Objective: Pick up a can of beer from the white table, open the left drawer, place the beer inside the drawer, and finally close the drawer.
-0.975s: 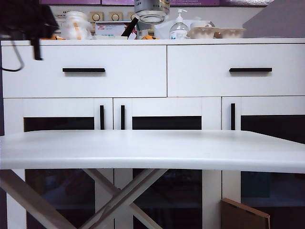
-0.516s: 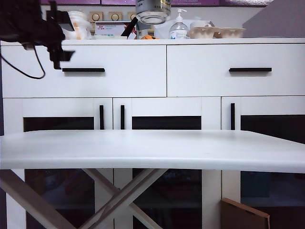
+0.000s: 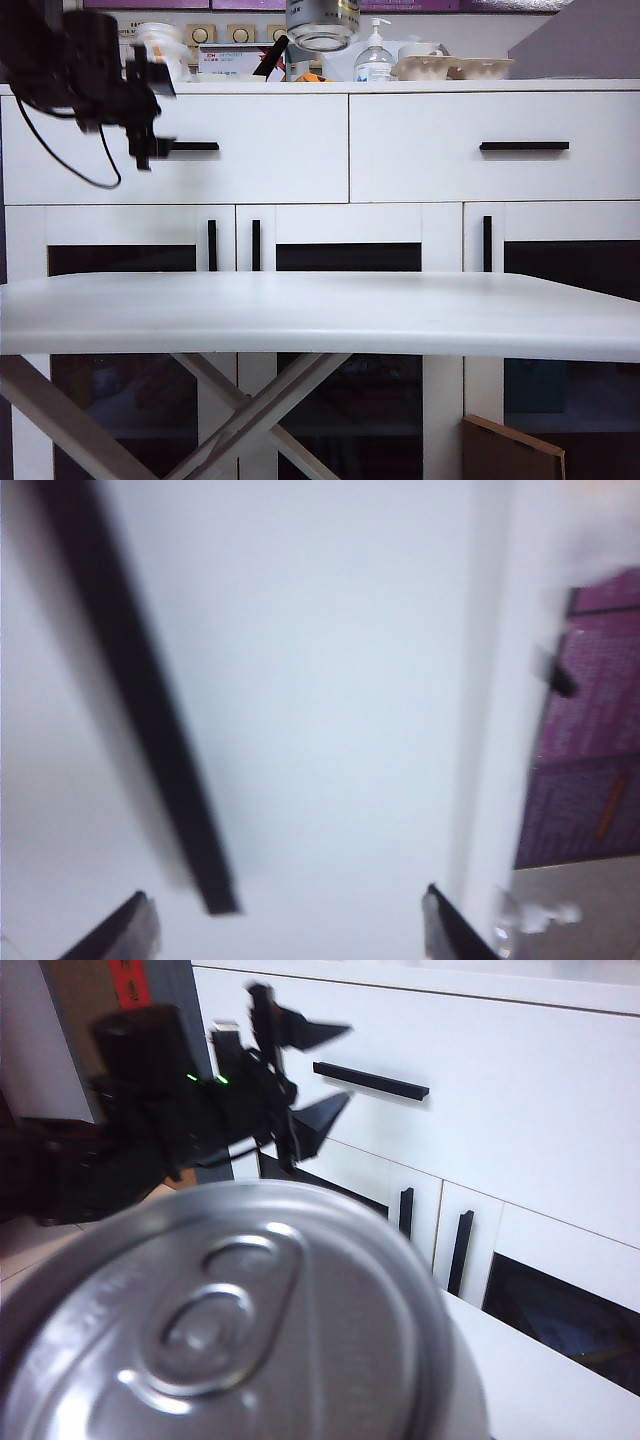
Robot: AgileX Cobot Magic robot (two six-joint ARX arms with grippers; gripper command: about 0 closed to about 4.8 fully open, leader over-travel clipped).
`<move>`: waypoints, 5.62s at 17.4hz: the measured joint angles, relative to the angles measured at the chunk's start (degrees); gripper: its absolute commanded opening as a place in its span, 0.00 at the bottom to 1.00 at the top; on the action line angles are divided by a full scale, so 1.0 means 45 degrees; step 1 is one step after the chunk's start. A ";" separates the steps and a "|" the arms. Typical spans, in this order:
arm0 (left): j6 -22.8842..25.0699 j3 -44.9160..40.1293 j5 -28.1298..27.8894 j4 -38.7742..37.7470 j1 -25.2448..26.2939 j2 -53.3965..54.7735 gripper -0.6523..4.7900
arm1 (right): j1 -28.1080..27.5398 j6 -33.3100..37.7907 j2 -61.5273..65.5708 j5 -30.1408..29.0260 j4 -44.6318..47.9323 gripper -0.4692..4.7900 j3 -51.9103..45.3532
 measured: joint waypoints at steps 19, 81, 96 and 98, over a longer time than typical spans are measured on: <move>0.0282 0.3245 -0.0379 -0.1268 0.0015 0.2259 0.76 | 0.0000 0.0000 0.0000 0.0029 0.0005 0.16 0.0000; 0.1511 0.2895 0.1132 0.2671 0.0393 0.3342 0.11 | -0.0015 0.0000 0.0000 0.0408 -0.0185 0.16 -0.0005; 0.0233 0.3240 0.0287 0.1729 0.0311 0.2822 0.96 | -0.0019 0.0000 0.0000 0.0403 -0.0194 0.17 -0.0005; 0.0219 0.3580 0.0306 0.1321 0.0311 0.2846 0.95 | -0.0019 0.0000 0.0000 0.0413 -0.0199 0.17 -0.0005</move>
